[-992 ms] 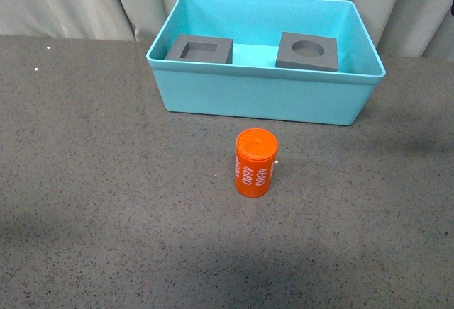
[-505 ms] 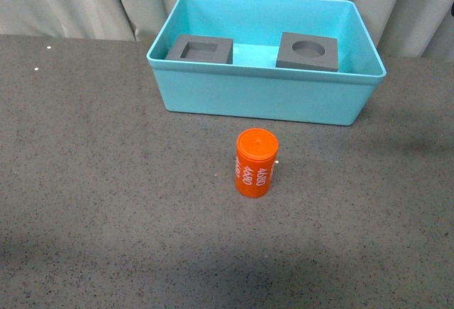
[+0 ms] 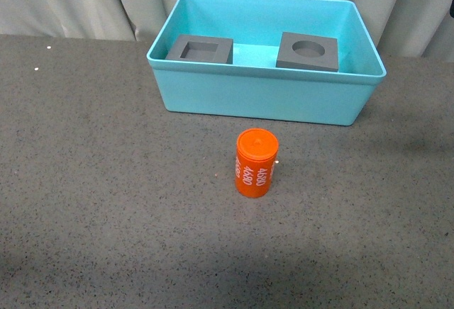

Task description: Place gray and orange parts in blue box

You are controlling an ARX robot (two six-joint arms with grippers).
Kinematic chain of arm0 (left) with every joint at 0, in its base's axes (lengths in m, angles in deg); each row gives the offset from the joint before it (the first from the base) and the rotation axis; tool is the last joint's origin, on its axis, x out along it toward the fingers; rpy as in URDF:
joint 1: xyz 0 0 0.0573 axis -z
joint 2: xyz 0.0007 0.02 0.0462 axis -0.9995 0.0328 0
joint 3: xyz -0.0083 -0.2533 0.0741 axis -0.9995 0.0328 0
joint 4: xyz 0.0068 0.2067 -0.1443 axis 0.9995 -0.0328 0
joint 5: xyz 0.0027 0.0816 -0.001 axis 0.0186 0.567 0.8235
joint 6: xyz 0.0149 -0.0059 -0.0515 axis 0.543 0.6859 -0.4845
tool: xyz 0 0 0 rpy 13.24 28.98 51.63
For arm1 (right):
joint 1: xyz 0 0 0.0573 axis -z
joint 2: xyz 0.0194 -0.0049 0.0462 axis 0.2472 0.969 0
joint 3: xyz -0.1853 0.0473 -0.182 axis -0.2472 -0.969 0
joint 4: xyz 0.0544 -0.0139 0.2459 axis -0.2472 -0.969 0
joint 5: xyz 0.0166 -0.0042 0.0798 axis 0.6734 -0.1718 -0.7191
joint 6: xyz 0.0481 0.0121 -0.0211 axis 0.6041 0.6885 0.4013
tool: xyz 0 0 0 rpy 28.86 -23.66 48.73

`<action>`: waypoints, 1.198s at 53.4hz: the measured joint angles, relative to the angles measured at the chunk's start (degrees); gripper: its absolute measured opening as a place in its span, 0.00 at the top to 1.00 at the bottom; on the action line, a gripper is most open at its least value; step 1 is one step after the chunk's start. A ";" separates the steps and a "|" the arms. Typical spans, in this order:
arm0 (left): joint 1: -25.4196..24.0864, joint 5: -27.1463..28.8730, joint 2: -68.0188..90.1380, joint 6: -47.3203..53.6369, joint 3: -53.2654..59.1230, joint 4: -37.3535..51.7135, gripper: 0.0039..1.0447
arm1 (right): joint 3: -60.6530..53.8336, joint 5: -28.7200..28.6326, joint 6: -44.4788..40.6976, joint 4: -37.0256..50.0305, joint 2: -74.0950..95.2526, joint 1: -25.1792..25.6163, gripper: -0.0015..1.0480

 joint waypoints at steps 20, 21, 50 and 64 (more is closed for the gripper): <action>0.00 0.00 -6.47 0.00 0.00 -6.45 0.97 | 0.00 0.00 0.00 0.00 0.00 0.00 0.09; 0.00 0.00 -6.73 0.00 0.00 -6.73 0.97 | 0.00 0.00 0.00 0.00 0.00 0.00 0.09; 0.00 -0.11 -17.05 0.11 -0.02 -17.42 0.84 | 0.00 0.00 0.00 0.00 0.00 0.00 0.09; 0.00 -0.11 -17.07 0.11 -0.02 -17.42 0.34 | 0.00 0.00 0.00 0.00 0.00 0.00 0.09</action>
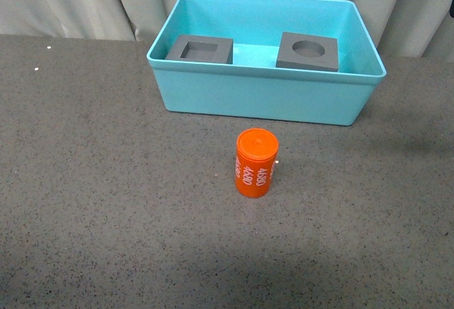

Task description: Place gray and orange parts in blue box

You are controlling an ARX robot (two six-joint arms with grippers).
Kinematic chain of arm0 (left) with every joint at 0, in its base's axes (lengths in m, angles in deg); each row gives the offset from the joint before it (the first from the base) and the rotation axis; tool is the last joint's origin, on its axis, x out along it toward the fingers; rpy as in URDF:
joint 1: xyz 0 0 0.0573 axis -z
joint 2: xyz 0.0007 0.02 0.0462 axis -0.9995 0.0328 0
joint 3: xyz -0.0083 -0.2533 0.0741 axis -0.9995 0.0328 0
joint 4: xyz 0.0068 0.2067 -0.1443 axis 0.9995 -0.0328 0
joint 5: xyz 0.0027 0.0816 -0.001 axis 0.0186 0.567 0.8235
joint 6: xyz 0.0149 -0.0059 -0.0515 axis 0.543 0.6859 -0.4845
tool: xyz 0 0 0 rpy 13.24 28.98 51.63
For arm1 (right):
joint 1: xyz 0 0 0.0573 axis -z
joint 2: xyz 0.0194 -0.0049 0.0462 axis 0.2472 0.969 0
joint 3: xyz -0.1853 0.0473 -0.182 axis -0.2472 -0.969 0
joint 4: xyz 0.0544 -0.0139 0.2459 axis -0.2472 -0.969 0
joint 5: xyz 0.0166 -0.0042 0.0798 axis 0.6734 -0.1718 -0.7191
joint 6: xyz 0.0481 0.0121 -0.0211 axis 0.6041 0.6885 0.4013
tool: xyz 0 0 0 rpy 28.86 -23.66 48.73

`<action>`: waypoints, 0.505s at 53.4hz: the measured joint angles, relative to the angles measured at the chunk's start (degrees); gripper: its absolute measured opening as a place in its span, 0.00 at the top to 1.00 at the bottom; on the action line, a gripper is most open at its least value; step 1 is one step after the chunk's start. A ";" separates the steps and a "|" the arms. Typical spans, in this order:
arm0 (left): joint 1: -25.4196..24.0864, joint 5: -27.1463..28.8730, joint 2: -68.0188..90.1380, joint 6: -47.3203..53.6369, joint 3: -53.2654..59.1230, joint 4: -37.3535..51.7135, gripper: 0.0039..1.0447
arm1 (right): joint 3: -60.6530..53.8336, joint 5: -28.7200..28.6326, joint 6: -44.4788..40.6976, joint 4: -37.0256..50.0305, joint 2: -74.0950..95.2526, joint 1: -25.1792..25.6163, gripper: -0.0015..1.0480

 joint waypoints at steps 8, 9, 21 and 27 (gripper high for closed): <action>0.00 0.00 0.00 0.09 0.00 0.00 0.04 | -0.11 -0.35 -0.85 0.52 0.02 0.00 0.09; 0.00 0.00 0.00 0.07 0.00 0.00 0.05 | -0.55 -1.14 -2.51 2.27 0.15 0.00 0.09; 0.00 0.00 -0.04 0.07 0.00 -0.04 0.06 | 3.72 -11.56 -17.64 -9.38 3.23 -4.68 0.09; 0.00 0.00 -0.04 0.07 0.00 -0.04 0.06 | 9.38 -15.17 -18.03 -20.37 8.07 -8.66 0.09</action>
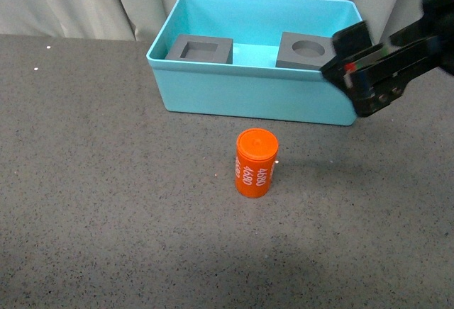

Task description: Place gray and orange parts in blue box

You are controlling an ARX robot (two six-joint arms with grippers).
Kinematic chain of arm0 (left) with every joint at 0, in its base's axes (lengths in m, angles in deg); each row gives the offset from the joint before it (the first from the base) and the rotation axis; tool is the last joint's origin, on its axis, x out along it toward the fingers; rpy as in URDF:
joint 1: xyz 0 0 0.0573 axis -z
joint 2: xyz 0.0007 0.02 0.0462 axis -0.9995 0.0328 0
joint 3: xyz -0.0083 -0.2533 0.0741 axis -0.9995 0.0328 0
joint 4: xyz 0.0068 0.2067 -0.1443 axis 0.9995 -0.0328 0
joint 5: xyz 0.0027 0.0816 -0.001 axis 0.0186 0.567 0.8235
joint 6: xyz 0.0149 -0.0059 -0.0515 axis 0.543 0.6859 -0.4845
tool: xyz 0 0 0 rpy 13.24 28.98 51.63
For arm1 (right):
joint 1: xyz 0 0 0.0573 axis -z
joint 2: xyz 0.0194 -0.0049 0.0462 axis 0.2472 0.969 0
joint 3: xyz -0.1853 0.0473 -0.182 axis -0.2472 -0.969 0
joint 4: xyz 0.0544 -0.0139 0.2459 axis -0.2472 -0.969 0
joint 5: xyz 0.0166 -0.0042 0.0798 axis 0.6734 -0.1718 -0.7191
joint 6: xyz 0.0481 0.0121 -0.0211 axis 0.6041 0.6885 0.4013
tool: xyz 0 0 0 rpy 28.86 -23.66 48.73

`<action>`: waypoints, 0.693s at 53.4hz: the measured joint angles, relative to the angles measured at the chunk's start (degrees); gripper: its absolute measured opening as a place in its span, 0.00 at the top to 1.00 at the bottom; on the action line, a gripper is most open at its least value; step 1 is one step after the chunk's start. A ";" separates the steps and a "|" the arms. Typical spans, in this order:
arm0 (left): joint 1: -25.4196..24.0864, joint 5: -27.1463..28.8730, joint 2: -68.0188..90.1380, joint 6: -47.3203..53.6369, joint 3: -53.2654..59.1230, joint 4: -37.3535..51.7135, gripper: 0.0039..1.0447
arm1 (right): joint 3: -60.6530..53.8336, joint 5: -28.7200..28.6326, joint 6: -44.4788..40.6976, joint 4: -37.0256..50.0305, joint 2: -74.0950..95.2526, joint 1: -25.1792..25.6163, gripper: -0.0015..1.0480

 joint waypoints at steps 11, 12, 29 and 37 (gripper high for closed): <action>0.00 0.00 0.00 0.00 0.00 0.00 0.06 | 7.28 -3.21 -0.22 -11.15 5.64 -4.61 0.09; 0.00 0.00 0.00 0.00 0.00 0.00 0.06 | 7.58 -3.21 -0.26 -11.52 5.95 -4.85 0.09; 0.00 0.00 0.00 0.00 0.00 0.00 0.06 | 14.12 -3.28 -0.28 -17.55 14.49 -10.01 0.09; 0.00 0.00 0.00 0.00 0.00 0.00 0.06 | 15.89 -2.23 0.04 -18.78 17.14 -11.10 0.09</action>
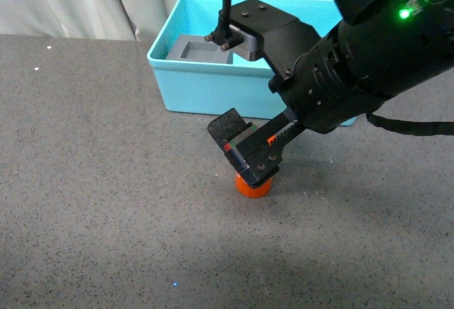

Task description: Place gray and orange parts in blue box

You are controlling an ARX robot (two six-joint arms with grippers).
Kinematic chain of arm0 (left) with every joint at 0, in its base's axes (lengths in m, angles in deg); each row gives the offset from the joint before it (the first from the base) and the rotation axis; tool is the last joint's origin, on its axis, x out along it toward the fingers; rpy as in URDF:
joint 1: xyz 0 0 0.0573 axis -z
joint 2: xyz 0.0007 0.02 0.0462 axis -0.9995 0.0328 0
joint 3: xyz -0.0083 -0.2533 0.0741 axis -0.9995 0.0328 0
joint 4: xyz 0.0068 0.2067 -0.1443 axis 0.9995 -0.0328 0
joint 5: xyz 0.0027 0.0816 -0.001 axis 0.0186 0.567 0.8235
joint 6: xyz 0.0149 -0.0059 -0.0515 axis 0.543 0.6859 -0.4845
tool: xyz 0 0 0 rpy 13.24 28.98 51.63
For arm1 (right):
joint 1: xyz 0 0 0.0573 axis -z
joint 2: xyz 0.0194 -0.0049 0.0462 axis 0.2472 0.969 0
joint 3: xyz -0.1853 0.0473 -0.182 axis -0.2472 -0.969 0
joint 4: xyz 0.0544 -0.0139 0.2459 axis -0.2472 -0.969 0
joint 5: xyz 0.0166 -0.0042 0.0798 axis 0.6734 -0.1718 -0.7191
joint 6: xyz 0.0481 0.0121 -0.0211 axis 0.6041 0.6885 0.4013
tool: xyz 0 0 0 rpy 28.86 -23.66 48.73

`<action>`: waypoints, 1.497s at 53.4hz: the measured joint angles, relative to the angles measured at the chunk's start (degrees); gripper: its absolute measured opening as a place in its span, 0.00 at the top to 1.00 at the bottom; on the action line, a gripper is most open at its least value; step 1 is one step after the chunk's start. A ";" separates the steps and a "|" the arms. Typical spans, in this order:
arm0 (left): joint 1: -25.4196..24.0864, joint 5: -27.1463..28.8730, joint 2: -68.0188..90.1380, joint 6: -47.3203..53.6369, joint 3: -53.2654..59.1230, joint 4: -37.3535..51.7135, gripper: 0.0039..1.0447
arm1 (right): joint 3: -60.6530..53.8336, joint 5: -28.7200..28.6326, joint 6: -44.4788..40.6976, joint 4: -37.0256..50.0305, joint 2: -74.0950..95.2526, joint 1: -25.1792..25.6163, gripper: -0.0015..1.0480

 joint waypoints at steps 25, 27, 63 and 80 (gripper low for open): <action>0.00 0.00 0.00 0.00 0.00 -0.04 0.06 | 6.23 4.46 1.18 -4.35 6.95 -1.86 0.57; 0.00 0.00 0.00 0.00 0.00 -0.04 0.06 | 6.23 3.69 1.20 -4.59 6.10 -1.62 0.57; 0.00 0.00 0.00 0.00 0.00 -0.04 0.06 | 46.01 0.20 4.55 -16.44 20.92 9.16 0.57; 0.00 0.00 0.00 0.00 0.00 -0.04 0.06 | 55.91 0.50 6.05 -23.26 30.05 7.13 0.57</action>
